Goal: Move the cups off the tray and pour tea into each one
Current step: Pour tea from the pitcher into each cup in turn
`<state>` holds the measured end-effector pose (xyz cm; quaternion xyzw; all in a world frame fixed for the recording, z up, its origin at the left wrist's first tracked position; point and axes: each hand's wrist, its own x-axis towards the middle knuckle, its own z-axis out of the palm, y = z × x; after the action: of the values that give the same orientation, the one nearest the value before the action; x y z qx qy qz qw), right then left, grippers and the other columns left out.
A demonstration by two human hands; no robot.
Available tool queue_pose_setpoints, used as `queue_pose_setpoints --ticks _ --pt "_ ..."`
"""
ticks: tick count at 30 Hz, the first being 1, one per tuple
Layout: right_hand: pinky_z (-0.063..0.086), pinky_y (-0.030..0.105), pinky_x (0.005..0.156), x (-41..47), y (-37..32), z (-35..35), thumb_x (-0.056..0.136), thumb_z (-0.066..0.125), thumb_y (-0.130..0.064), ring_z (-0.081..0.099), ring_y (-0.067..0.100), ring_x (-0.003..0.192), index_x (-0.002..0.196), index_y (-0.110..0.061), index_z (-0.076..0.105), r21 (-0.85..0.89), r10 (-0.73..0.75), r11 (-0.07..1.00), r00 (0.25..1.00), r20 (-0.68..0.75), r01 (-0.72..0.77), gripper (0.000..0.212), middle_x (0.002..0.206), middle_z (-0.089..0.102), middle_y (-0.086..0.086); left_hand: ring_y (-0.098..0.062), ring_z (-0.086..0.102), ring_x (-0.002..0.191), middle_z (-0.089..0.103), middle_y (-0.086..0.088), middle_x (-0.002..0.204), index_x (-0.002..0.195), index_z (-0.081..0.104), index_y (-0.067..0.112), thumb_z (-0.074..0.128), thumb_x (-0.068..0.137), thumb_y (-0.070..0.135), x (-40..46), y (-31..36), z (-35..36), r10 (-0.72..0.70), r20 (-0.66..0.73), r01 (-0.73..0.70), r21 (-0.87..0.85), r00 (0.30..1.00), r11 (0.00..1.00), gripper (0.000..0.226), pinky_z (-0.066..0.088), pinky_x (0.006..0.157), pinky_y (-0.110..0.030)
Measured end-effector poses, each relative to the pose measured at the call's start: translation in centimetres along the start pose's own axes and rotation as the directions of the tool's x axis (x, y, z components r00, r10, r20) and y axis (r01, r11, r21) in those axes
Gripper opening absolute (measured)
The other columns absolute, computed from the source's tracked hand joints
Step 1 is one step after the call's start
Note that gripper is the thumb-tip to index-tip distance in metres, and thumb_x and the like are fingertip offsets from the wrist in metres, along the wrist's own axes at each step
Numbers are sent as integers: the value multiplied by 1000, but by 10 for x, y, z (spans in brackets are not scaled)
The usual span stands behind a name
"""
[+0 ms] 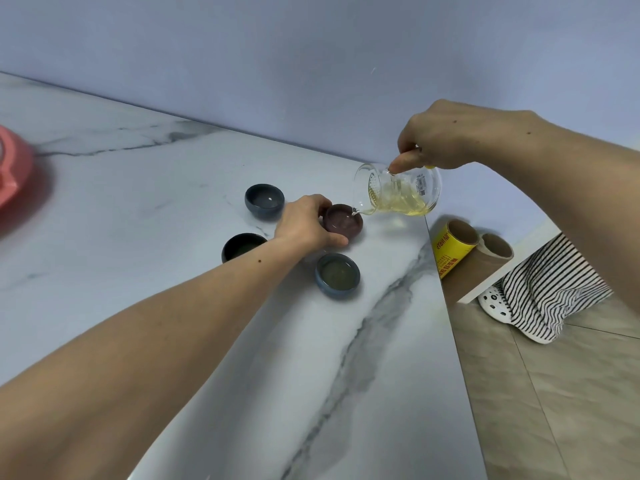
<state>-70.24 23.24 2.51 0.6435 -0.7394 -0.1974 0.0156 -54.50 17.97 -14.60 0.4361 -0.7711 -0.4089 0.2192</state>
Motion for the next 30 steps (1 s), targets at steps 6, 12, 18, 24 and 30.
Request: queue_pose_setpoints --ticks 6,12,18,24,30 --pt "50 38 72 2 -4 -5 84 52 -60 58 28 82 83 -13 66 -35 -10 999 1000 13 10 49 72 60 2 -20 60 111 68 0 114 117 62 19 88 58 28 0 -1 0 1 4 -1 -1 1000 1000 66 51 94 -40" --pt "47 36 66 5 -6 -7 83 53 -61 59 31 81 74 -13 63 -67 -8 998 1000 0 8 51 66 55 3 -20 60 111 67 0 115 118 62 19 88 58 27 0 -1 -1 -3 5 3 -9 1000 1000 66 51 94 -40" --pt "44 36 62 6 -9 -8 84 56 -60 61 34 81 69 -12 60 -80 -3 997 1000 -8 2 50 64 52 4 -20 60 111 66 0 114 118 62 20 88 58 28 1 -1 -1 -6 8 6 -3 1000 1000 67 50 95 -40" --pt "42 33 59 5 -11 -10 85 56 -58 62 34 82 74 -8 63 -98 1 995 1000 -7 -1 51 62 53 4 -19 61 111 67 0 116 120 60 19 87 59 27 0 0 0 -3 11 3 3 1000 1000 68 51 95 -39" --pt "42 31 58 5 -13 -10 86 56 -57 64 33 83 76 -8 64 -135 3 991 1000 -9 -4 51 63 55 5 -19 60 112 67 1 116 119 61 20 87 59 28 1 0 -1 -3 15 3 9 1000 1000 66 51 95 -39"
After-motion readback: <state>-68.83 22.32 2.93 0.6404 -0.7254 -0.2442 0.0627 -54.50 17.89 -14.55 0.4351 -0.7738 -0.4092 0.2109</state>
